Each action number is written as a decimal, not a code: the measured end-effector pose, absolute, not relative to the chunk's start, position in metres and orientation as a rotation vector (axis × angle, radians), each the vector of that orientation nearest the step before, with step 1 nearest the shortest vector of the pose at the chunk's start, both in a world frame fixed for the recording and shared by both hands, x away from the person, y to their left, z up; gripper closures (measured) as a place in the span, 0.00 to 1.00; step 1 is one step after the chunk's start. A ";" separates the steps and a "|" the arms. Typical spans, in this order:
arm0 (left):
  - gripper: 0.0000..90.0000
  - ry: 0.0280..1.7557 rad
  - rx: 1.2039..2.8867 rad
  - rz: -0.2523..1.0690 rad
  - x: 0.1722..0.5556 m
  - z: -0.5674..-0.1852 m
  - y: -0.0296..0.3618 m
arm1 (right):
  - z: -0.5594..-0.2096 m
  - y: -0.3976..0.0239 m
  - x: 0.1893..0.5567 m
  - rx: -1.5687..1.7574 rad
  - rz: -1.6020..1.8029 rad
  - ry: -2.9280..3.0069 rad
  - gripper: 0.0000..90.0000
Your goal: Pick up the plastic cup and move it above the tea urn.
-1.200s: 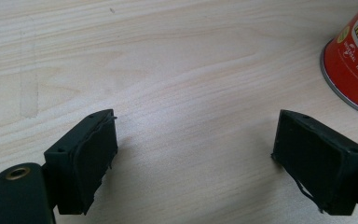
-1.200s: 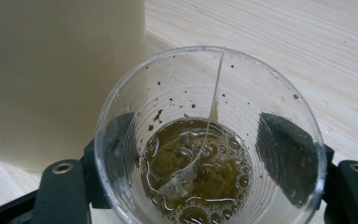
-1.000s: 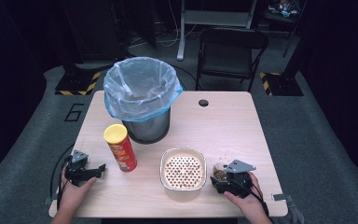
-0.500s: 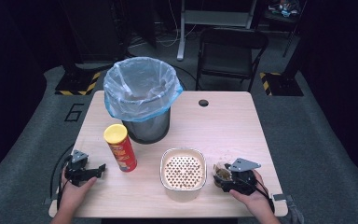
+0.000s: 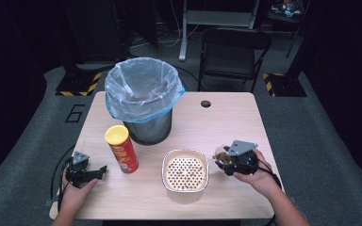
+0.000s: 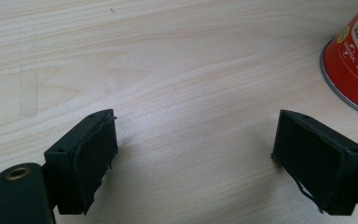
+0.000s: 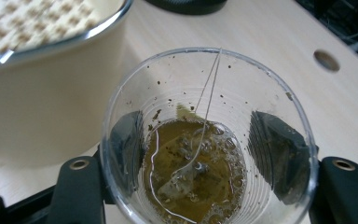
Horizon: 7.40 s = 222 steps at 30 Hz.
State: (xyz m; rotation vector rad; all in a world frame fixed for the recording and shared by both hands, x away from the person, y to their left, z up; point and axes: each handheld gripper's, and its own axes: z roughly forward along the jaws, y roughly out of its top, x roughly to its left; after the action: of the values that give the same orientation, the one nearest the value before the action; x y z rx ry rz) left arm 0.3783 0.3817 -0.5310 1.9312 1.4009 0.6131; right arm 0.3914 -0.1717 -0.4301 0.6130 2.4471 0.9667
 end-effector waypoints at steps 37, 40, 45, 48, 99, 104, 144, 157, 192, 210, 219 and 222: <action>0.15 1.399 1.931 0.613 0.379 -0.531 0.382 | -0.407 -0.091 0.487 0.226 1.433 2.415 0.40; 0.15 1.397 1.934 0.615 0.379 -0.531 0.382 | -0.406 -0.087 0.484 0.189 1.417 2.407 0.40; 0.15 1.397 1.934 0.615 0.379 -0.531 0.382 | -0.403 -0.080 0.478 0.130 1.396 2.371 0.40; 0.15 1.397 1.934 0.615 0.379 -0.531 0.382 | -0.401 -0.075 0.472 0.073 1.358 2.349 0.40; 0.15 1.397 1.934 0.615 0.379 -0.531 0.382 | -0.423 -0.048 0.369 -0.844 0.365 1.313 0.42; 0.15 1.397 1.934 0.615 0.379 -0.531 0.382 | -0.428 -0.049 0.361 -0.893 0.315 1.225 0.42; 0.15 1.399 1.928 0.609 0.379 -0.531 0.381 | -0.424 -0.053 0.354 -0.915 0.314 1.228 0.40; 0.15 1.401 1.933 0.605 0.379 -0.531 0.382 | -0.425 -0.054 0.351 -0.905 0.326 1.217 0.40; 0.15 1.399 1.928 0.609 0.379 -0.531 0.381 | -0.393 -0.054 0.351 -0.699 0.600 1.539 0.40; 0.15 1.399 1.928 0.609 0.379 -0.531 0.381 | -0.329 -0.056 0.375 -0.348 1.099 2.126 0.40; 0.15 1.399 1.928 0.609 0.379 -0.531 0.381 | -0.320 -0.076 0.400 -0.002 1.501 2.241 0.40; 0.15 1.399 1.928 0.609 0.379 -0.531 0.381 | -0.323 -0.082 0.405 0.101 1.625 2.260 0.40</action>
State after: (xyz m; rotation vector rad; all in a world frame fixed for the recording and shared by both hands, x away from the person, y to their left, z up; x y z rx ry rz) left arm 0.3790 0.3815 -0.5313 1.9283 1.3991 0.6090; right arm 0.4053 -0.0822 -0.3229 0.1015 2.2603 1.6251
